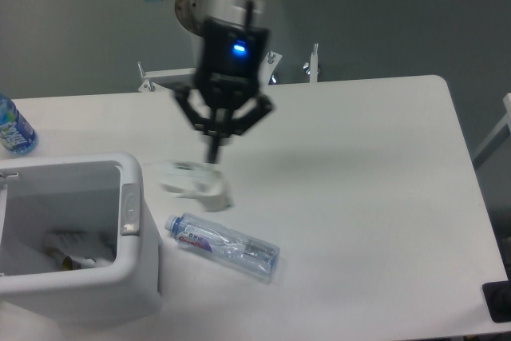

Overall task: Place the trash in the trash can
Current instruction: 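Carry the wrapper over the white bin and open the gripper, then move the open gripper down onto the clear water bottle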

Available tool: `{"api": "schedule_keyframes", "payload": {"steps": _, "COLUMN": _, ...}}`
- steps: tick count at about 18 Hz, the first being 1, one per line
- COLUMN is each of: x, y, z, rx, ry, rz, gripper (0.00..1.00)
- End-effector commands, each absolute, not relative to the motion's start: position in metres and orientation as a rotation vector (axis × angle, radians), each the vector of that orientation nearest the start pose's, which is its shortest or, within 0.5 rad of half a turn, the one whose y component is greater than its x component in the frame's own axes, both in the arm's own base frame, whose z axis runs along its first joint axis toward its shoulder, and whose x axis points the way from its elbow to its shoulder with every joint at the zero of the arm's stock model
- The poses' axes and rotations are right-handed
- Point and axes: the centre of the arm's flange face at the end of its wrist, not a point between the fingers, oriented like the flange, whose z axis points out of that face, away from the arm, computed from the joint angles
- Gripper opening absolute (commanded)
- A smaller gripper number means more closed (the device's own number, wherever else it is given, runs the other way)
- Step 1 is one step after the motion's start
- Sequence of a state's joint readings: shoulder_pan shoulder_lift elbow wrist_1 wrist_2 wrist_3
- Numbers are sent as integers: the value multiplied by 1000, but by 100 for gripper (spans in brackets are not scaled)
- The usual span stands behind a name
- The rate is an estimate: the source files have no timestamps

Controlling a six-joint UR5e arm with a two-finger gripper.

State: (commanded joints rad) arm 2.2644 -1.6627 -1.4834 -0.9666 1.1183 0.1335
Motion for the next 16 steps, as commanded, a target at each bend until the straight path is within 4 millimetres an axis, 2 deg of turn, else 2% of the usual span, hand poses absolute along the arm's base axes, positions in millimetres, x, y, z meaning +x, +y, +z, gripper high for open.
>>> {"api": "schedule_keyframes", "payload": {"steps": 2, "x": -194, "y": 570, "z": 556, "rx": -2379, "ry": -421, "rz": -234, "gripper": 2}}
{"api": "schedule_keyframes", "payload": {"steps": 3, "x": -187, "y": 575, "z": 552, "rx": -2385, "ry": -391, "rz": -237, "gripper": 21}}
{"api": "schedule_keyframes", "payload": {"steps": 5, "x": -179, "y": 583, "z": 546, "rx": -2388, "ry": -354, "rz": -238, "gripper": 73}}
{"api": "schedule_keyframes", "payload": {"steps": 6, "x": -176, "y": 585, "z": 547, "rx": -2382, "ry": -341, "rz": -235, "gripper": 93}}
{"api": "schedule_keyframes", "payload": {"steps": 7, "x": -176, "y": 586, "z": 546, "rx": -2381, "ry": -350, "rz": -240, "gripper": 98}}
{"api": "schedule_keyframes", "payload": {"steps": 8, "x": -177, "y": 586, "z": 546, "rx": -2381, "ry": -364, "rz": -244, "gripper": 100}}
{"api": "schedule_keyframes", "payload": {"steps": 11, "x": -177, "y": 586, "z": 546, "rx": -2375, "ry": -429, "rz": -268, "gripper": 100}}
{"api": "schedule_keyframes", "payload": {"steps": 13, "x": -196, "y": 580, "z": 545, "rx": -2362, "ry": -513, "rz": -270, "gripper": 100}}
{"api": "schedule_keyframes", "payload": {"steps": 16, "x": -241, "y": 561, "z": 539, "rx": -2324, "ry": -710, "rz": -275, "gripper": 100}}
